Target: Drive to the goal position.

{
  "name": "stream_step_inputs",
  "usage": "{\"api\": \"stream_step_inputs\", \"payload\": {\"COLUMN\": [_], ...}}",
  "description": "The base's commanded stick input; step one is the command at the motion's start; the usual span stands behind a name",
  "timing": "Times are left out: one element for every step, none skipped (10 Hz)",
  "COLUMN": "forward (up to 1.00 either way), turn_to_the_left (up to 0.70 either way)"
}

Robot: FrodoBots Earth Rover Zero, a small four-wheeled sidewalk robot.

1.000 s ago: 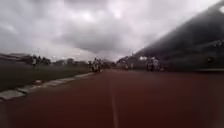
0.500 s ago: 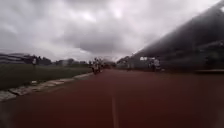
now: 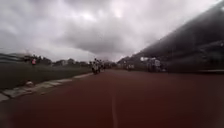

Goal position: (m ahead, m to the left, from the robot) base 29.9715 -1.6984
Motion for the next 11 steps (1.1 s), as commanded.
{"api": "stream_step_inputs", "payload": {"forward": [0.50, 0.50, 0.50, 0.50, 0.50, 0.50, 0.50, 0.50, 0.50, 0.50, 0.50], "turn_to_the_left": [0.02, 0.02, 0.02, 0.02, 0.02, 0.02, 0.02, 0.02, 0.02, 0.02, 0.02]}}
